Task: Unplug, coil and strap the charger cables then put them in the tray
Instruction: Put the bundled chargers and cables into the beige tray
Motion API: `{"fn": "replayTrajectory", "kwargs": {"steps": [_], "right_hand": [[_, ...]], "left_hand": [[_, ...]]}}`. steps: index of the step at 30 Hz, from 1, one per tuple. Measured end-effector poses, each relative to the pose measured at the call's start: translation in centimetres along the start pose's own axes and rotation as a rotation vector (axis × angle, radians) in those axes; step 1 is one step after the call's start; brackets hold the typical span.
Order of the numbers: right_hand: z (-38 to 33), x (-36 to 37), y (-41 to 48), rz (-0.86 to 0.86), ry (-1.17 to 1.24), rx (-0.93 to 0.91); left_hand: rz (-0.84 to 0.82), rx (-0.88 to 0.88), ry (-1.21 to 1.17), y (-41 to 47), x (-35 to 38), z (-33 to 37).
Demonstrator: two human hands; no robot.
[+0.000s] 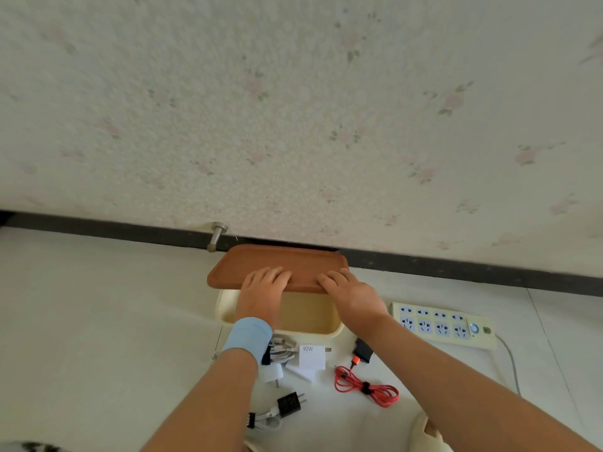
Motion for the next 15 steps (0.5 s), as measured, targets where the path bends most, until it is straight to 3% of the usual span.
{"fn": "replayTrajectory", "kwargs": {"steps": [9,15], "right_hand": [[-0.2,-4.1,1.3,0.406,-0.093,0.130],[0.7,-7.7,0.1,0.601,-0.174,0.051]], "left_hand": [[0.358,0.165,0.004,3.2,-6.8,1.1],[0.188,0.227,-0.077,5.3,-9.1,5.7]]}}
Point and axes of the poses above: each hand's wrist, its own y-axis towards the middle knuckle, its own x-axis out of the palm, z = x × y, the point moved 1 cm from there along y, towards the middle knuckle, and after that the axes turned 4 degrees about z, right-handed, at the moved point
